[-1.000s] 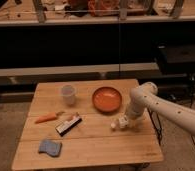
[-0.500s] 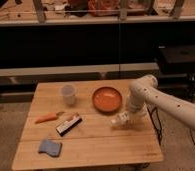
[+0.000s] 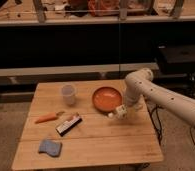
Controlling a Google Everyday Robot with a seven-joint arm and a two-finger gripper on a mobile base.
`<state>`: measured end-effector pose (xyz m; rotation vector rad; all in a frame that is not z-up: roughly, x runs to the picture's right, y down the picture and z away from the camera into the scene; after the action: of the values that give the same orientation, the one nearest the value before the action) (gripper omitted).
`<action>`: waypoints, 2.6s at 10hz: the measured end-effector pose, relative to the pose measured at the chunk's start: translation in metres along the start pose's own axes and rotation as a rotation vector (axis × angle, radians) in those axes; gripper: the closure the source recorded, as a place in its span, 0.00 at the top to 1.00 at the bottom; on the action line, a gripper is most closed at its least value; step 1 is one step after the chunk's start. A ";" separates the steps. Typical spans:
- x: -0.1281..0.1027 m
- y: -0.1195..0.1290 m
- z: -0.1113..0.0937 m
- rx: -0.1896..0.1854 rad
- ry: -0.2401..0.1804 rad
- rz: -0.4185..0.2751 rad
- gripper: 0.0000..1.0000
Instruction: Place the bottle in the ceramic bowl
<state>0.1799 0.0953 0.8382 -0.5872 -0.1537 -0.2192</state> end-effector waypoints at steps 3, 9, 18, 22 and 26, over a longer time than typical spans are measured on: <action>-0.005 -0.019 -0.004 0.016 0.006 -0.019 0.01; -0.011 -0.039 -0.010 0.022 0.003 -0.049 0.01; -0.026 -0.056 -0.011 0.030 -0.010 -0.103 0.01; -0.030 -0.059 -0.010 0.033 -0.011 -0.122 0.01; -0.037 -0.065 -0.010 0.036 -0.015 -0.149 0.01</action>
<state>0.1286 0.0435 0.8568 -0.5416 -0.2159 -0.3561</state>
